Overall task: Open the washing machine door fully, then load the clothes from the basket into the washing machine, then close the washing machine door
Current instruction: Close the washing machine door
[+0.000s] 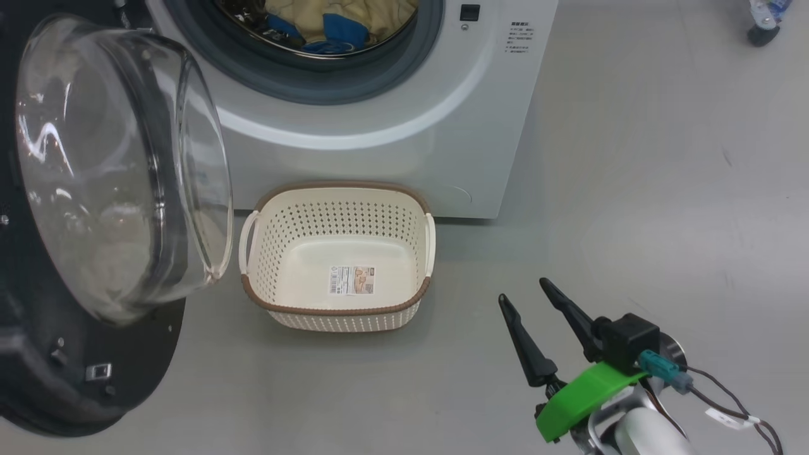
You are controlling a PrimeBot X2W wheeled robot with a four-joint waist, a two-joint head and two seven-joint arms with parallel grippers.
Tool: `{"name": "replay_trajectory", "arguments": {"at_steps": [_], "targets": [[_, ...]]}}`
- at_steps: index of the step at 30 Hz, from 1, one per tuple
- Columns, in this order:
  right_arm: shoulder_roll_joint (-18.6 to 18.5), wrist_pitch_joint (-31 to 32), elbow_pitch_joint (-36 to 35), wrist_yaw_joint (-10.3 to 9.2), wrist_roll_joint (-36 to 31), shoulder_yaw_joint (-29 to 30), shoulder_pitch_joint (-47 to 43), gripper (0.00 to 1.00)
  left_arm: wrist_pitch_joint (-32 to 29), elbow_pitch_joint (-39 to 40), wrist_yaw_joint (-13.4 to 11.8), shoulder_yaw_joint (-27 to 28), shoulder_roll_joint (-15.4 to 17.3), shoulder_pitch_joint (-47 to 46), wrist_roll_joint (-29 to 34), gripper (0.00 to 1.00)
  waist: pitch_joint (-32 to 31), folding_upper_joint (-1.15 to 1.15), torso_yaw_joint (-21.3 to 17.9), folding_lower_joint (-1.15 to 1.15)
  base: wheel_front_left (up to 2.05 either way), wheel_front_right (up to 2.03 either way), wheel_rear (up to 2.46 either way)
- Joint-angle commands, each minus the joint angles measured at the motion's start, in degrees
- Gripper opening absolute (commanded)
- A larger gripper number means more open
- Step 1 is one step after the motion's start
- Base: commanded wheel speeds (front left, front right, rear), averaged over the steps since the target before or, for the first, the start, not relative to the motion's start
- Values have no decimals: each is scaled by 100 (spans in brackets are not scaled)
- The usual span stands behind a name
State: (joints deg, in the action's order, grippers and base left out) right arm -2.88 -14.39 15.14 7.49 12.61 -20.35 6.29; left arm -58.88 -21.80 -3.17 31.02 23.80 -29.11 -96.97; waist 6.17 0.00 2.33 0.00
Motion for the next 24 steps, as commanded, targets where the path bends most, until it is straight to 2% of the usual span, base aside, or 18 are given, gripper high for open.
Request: {"name": "replay_trajectory", "arguments": {"at_steps": [1, 9, 13, 24], "targets": [[1, -60, -206, 0, 50, -79, 107, 100, -18, 276, -7, 116, 250, -124, -59, 0, -16, 0, -30, 0, 0, 0, 0], [1, -60, -249, 0, 101, -92, 95, 100, 143, 478, 87, 5, -173, -248, -94, 0, -21, 0, -190, 0, 0, 0, 0], [1, -61, -268, 0, 147, -108, 97, 100, 300, 530, 209, -113, -479, -317, -46, 0, -38, 0, -321, 0, 0, 0, 0], [1, -61, -264, 0, 147, -117, 56, 100, 781, 471, 506, -244, -1058, -380, 135, 0, -101, 0, -678, 0, 0, 0, 0]]}}
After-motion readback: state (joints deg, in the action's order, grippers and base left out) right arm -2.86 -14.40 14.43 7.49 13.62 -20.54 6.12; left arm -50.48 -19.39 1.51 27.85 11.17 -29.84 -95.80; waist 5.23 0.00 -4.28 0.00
